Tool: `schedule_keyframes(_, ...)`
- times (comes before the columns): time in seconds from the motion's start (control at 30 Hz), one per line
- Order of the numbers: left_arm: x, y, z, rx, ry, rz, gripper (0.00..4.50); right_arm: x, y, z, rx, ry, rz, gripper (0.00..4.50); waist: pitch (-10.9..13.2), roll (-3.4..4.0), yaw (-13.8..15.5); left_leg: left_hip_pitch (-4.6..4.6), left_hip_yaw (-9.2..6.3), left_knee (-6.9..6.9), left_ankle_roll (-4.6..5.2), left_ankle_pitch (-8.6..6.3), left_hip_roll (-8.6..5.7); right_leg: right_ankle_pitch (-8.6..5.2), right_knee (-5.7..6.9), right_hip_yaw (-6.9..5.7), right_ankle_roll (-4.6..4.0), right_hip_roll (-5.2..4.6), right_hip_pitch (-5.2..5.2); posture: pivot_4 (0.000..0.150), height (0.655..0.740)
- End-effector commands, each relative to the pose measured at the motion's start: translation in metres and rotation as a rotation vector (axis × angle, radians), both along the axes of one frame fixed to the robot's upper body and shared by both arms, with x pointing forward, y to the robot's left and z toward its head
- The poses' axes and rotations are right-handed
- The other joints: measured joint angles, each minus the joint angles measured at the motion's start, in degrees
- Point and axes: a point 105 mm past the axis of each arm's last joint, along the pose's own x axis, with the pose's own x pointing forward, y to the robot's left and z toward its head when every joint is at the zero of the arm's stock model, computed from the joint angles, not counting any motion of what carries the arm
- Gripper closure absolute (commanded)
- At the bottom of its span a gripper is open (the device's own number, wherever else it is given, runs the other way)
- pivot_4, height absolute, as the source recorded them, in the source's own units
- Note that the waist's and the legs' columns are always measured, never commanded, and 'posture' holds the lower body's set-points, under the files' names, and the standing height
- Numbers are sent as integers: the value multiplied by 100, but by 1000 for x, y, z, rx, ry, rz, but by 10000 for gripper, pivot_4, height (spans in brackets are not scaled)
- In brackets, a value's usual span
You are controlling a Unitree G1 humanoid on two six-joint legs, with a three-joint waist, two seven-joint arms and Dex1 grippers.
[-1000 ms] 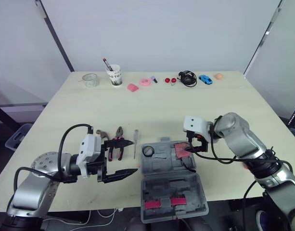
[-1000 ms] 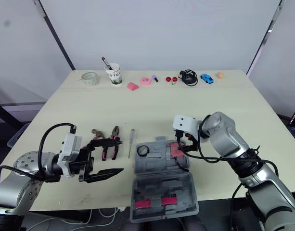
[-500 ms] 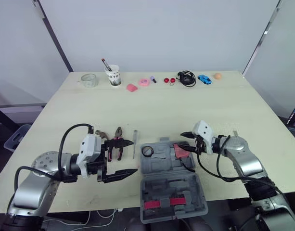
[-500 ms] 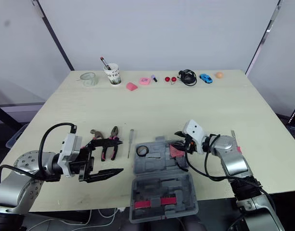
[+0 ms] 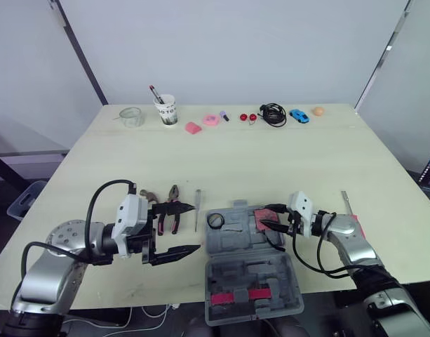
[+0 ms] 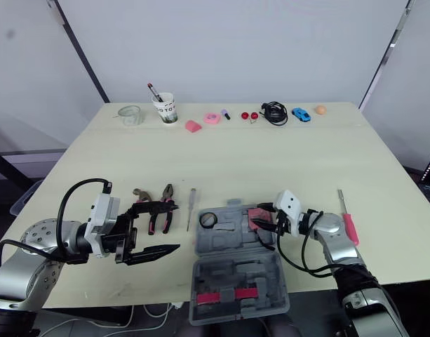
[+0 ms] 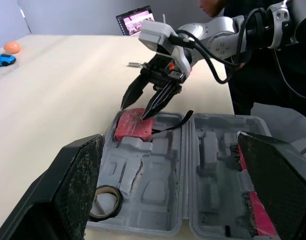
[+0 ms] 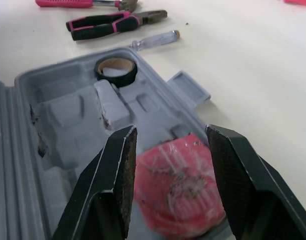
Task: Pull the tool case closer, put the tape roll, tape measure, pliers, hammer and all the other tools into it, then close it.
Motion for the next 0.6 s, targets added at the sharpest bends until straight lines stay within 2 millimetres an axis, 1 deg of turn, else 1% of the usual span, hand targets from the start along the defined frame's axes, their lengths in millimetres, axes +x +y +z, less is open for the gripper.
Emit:
schedule_keyframes(0.03,-3,-3,5,1,-24,-14,0,4,0,-2,-14,-13,3,21996,0,0,1,0,0,0,0,0,0,0,0,0,0,0,0,1500,7400)
schedule_keyframes(0.13,-2,-2,5,1,-25,-8,0,2,-2,-20,-72,73,-4,21996,-1,-2,3,2,0,0,0,0,0,0,0,1,0,0,2,1500,7400)
schedule_keyframes(0.2,-2,-1,4,1,-25,-5,0,-1,-6,-33,-144,108,-7,21996,-2,-2,8,7,-1,0,0,0,0,0,0,0,-1,0,8,1500,7400)
schedule_keyframes(0.27,-1,-1,4,2,-24,-2,0,-4,-14,-52,-236,180,-25,21996,-10,-7,-1,11,1,0,0,0,0,0,0,1,-1,-1,11,1500,7400)
schedule_keyframes(0.33,-2,-2,4,3,-24,-1,0,-6,-21,-64,-292,221,-47,21996,-25,-15,1,22,1,0,0,0,1,-1,3,2,-1,0,15,1500,7400)
schedule_keyframes(0.4,-2,-3,4,0,-25,-1,0,-6,-25,-68,-308,237,-66,21996,-41,-20,0,35,2,-1,0,0,1,-1,3,3,-2,0,23,1500,7400)
schedule_keyframes(0.5,-2,-4,3,-3,-24,2,0,-6,-28,-71,-312,263,-86,21996,-60,-16,9,95,3,-3,1,-2,2,-9,1,4,-11,-5,81,1500,7400)
schedule_keyframes(0.57,-1,-5,2,-4,-24,6,0,-5,-27,-69,-305,245,-87,21996,-75,-13,15,96,0,-3,1,-2,2,-9,1,4,-12,-7,82,1500,7400)
schedule_keyframes(0.6,-1,-5,1,-2,-24,7,0,-3,-25,-64,-282,206,-89,21996,-81,-16,16,96,-1,-3,1,-1,2,-9,1,3,-12,-8,83,1500,7400)
